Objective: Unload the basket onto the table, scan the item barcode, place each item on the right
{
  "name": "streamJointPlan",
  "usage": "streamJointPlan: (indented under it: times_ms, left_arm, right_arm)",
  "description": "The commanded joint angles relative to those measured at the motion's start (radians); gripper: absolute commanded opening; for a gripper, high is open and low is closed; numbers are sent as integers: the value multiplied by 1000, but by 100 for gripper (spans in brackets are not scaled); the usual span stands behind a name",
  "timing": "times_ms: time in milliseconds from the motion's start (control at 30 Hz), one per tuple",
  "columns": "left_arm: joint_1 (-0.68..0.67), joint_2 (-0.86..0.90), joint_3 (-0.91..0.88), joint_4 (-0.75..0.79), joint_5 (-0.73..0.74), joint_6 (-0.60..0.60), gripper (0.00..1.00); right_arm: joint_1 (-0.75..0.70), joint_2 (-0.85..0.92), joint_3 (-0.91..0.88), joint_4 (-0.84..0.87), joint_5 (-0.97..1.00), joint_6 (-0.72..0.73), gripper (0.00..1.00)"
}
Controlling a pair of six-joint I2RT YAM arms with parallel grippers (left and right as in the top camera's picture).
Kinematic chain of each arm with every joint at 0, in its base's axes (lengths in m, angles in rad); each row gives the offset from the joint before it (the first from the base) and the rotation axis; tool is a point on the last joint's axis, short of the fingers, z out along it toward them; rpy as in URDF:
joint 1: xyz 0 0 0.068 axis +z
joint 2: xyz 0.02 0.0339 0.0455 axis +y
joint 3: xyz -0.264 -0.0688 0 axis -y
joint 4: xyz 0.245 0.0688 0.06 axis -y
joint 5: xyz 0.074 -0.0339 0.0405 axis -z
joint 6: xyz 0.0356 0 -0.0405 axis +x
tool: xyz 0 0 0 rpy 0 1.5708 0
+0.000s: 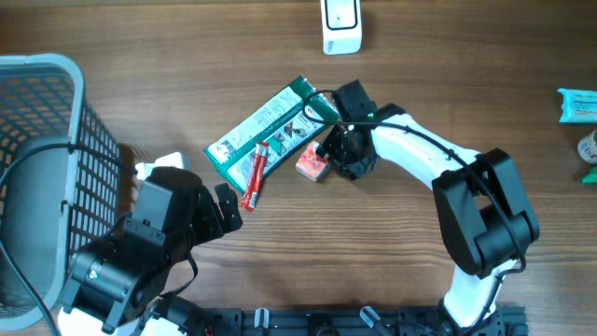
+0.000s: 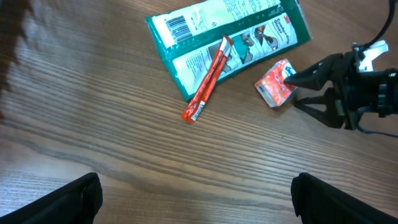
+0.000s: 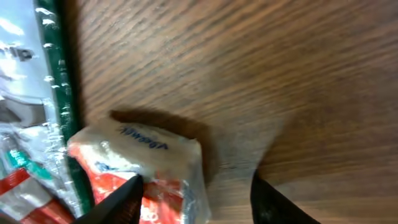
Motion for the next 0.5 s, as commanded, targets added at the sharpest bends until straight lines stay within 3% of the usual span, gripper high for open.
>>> streamJointPlan:
  times_ms: [0,67,133,200,400,467]
  left_arm:
    - [0,-2,4,1,-17,-10,100]
    - [0,-2,4,1,-17,-10,100]
    - [0,-2,4,1,-17,-10,100]
    - [0,-2,4,1,-17,-10,100]
    - [0,-2,4,1,-17,-10,100]
    - [0,-2,4,1,-17,-10,100]
  right_arm:
    - [2,2,-35,39,-18,16,52]
    - [2,2,-35,63,-23,9,49]
    - [2,3,-36,81,-22,-39,28]
    - [2,3,-37,120,-83,-180,4]
    - [-38,3,-37,198,-648,-776,4]
    - [-76,3,-37,161,-676,-843,4]
